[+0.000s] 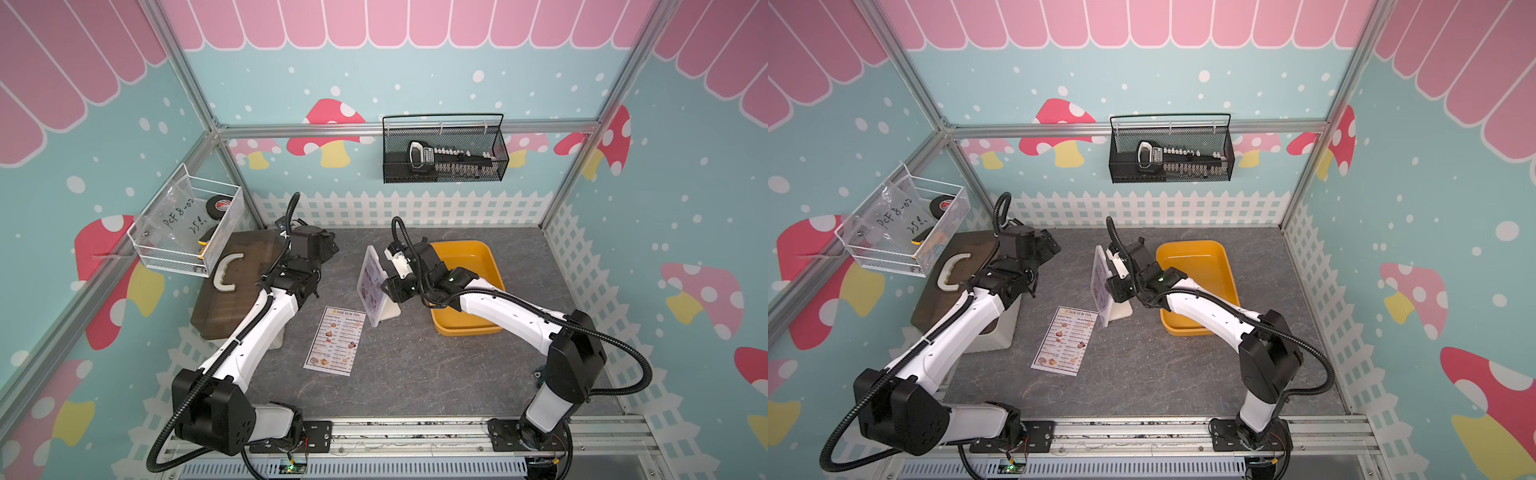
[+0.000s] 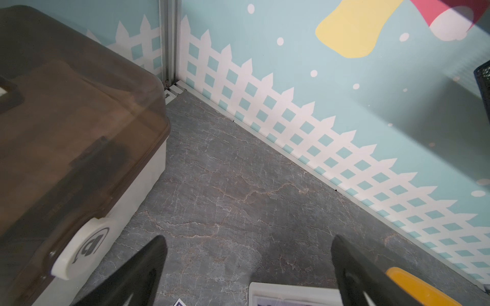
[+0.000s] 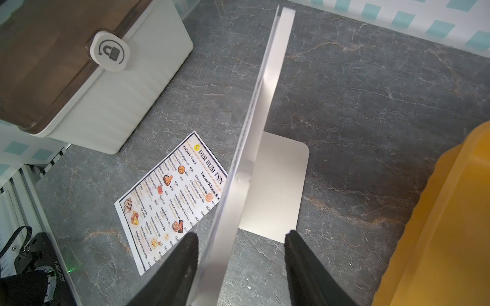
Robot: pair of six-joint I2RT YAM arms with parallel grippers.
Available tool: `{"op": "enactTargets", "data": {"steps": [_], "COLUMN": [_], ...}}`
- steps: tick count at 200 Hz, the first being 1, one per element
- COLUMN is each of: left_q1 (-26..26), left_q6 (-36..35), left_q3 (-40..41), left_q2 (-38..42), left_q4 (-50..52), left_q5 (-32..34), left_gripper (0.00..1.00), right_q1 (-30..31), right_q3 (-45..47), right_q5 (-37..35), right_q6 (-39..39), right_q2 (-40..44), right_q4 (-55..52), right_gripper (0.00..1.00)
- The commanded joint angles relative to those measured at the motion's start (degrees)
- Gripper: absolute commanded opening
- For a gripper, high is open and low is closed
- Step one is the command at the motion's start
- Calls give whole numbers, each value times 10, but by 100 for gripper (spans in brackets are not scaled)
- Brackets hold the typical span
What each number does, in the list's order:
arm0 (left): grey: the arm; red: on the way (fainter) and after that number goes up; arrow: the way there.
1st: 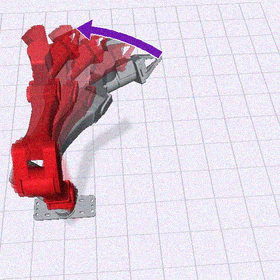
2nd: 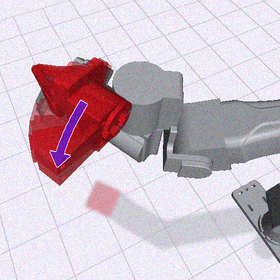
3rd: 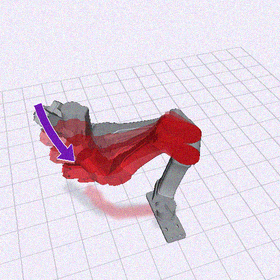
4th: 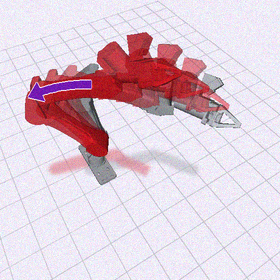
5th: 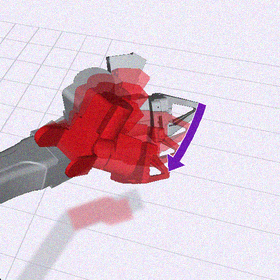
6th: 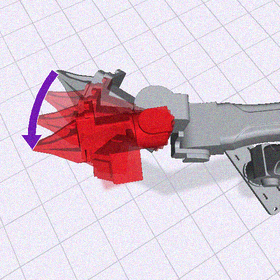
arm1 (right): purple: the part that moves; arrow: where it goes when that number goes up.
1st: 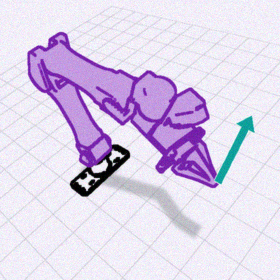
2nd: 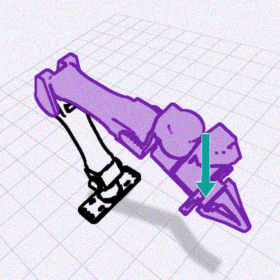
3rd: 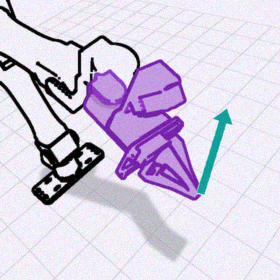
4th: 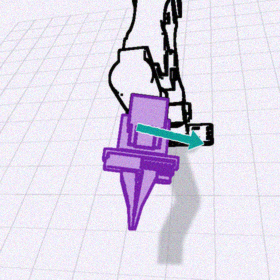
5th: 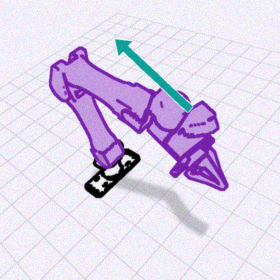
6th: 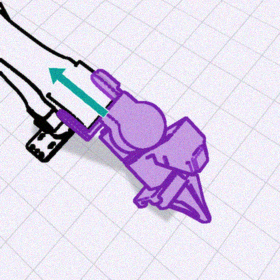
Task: Replace the menus in the menu holders
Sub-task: Insert the menu into the menu holder, then adjust the menu holder at the center of the board.
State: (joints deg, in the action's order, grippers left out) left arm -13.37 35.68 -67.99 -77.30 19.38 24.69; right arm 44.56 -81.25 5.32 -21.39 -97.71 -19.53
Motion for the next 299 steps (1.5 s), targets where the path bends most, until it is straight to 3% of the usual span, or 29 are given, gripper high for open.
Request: {"op": "enactTargets", "data": {"steps": [1, 61, 132, 179, 238, 299], "left_q1": [5, 5, 5, 5, 6, -8], "left_q6": [-9, -11, -18, -20, -32, -74], "left_q3": [-9, -22, -31, -31, -21, -3], "left_q2": [8, 0, 0, 0, -7, -42], "left_q4": [12, 14, 22, 27, 25, 6], "left_q5": [11, 7, 12, 17, 11, -23], "left_gripper": [98, 97, 98, 97, 97, 97], "right_q1": [-1, -21, -90, -99, -107, -234], "right_q3": [7, 22, 9, -39, 16, 88], "right_q5": [-26, -83, -71, -64, -65, -79], "right_q6": [11, 31, 50, 67, 76, 88], "right_q2": [0, -1, -46, -93, 10, 78], "right_q4": [-14, -15, 26, 37, 40, 40], "right_gripper": [55, 52, 52, 52, 60, 65]}}
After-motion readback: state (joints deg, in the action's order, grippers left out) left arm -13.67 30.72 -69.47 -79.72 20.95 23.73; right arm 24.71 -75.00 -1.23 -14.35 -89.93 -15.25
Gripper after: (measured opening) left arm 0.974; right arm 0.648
